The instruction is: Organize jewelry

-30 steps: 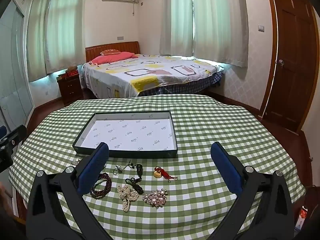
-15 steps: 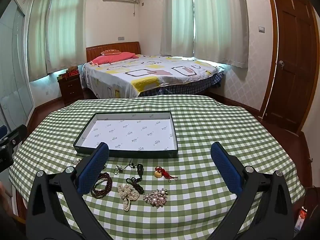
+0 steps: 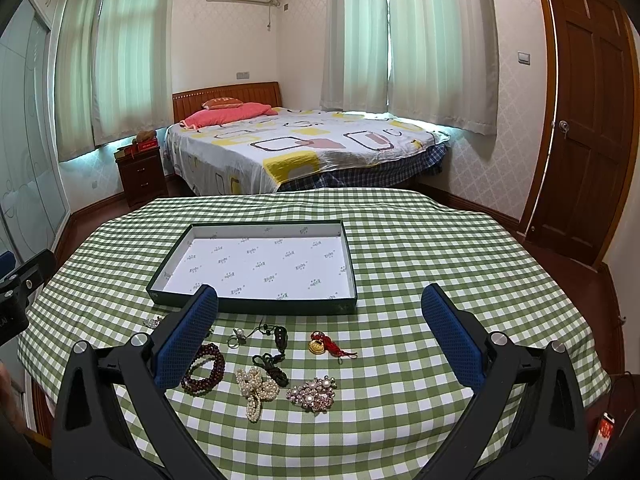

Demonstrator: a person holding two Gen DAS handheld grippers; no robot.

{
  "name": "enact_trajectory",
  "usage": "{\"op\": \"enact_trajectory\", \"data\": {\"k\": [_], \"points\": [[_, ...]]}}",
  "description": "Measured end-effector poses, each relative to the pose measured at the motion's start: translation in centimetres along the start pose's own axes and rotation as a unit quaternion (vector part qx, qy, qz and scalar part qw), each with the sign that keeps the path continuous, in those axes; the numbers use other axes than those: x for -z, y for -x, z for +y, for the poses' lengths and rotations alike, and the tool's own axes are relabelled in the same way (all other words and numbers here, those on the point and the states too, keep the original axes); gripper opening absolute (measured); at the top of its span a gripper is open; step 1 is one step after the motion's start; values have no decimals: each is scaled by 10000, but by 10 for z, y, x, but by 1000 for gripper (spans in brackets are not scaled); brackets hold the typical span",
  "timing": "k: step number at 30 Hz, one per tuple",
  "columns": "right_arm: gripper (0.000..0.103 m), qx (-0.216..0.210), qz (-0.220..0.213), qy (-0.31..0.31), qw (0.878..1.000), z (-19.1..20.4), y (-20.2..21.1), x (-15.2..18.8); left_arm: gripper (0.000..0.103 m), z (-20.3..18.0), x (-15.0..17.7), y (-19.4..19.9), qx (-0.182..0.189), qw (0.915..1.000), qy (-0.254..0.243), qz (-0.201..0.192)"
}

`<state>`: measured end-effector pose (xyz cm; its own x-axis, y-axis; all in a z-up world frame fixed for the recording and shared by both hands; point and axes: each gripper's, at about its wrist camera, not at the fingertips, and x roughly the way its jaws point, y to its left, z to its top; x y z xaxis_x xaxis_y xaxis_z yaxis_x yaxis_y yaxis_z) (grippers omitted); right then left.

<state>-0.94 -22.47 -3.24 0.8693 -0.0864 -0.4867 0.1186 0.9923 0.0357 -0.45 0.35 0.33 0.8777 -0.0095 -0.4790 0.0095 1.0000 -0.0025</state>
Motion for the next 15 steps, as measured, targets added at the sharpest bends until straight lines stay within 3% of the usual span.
{"op": "enact_trajectory", "data": {"k": [15], "points": [[99,-1,-6,4,10000,0,-1,2,96,0,4,-2,-7,10000,3,30]]}}
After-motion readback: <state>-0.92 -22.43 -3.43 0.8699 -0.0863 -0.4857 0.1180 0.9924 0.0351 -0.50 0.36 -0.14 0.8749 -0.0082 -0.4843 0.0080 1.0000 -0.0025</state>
